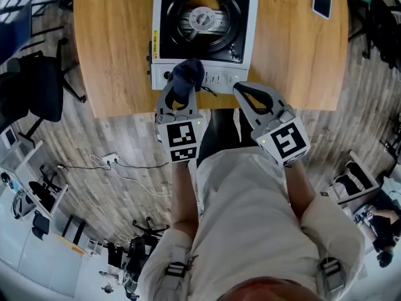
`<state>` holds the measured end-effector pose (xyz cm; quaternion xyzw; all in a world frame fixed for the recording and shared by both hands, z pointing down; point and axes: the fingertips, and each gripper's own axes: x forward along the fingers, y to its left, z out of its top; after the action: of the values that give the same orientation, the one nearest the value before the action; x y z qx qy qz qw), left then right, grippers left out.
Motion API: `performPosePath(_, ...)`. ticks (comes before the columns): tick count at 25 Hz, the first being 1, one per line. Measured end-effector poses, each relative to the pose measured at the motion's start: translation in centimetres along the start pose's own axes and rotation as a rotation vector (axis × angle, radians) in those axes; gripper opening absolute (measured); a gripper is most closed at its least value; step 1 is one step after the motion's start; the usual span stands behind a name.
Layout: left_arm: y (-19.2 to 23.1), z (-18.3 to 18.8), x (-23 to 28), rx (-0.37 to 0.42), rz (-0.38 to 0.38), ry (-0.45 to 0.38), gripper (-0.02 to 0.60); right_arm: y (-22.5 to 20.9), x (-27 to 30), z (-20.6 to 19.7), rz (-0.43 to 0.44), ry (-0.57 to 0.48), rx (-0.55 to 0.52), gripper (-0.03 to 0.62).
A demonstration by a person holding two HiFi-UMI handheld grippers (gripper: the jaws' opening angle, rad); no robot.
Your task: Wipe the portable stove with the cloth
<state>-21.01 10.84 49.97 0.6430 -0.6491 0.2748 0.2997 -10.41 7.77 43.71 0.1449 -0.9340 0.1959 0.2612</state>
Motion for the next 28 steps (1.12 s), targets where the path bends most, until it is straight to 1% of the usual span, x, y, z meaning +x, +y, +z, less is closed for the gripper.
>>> performPosePath(9, 3.4, -0.7, -0.6, -0.045, 0.088, -0.002, 0.094, 0.1, 0.6, 0.6, 0.012, 0.008, -0.025, 0.021)
performPosePath(13, 4.1, -1.0, -0.7, -0.055, 0.129, 0.001, 0.094, 0.2, 0.3, 0.9, 0.021, 0.001, -0.053, 0.021)
performPosePath(21, 7.2, -0.9, -2.1, -0.073, 0.219, 0.001, 0.094, 1.4, 0.1, 3.1, 0.029, -0.018, -0.097, 0.021)
performPosePath(28, 6.9, 0.7, -4.3, -0.062, 0.234, -0.046, 0.094, 2.6, -0.5, 4.3, 0.042, -0.044, -0.134, 0.021)
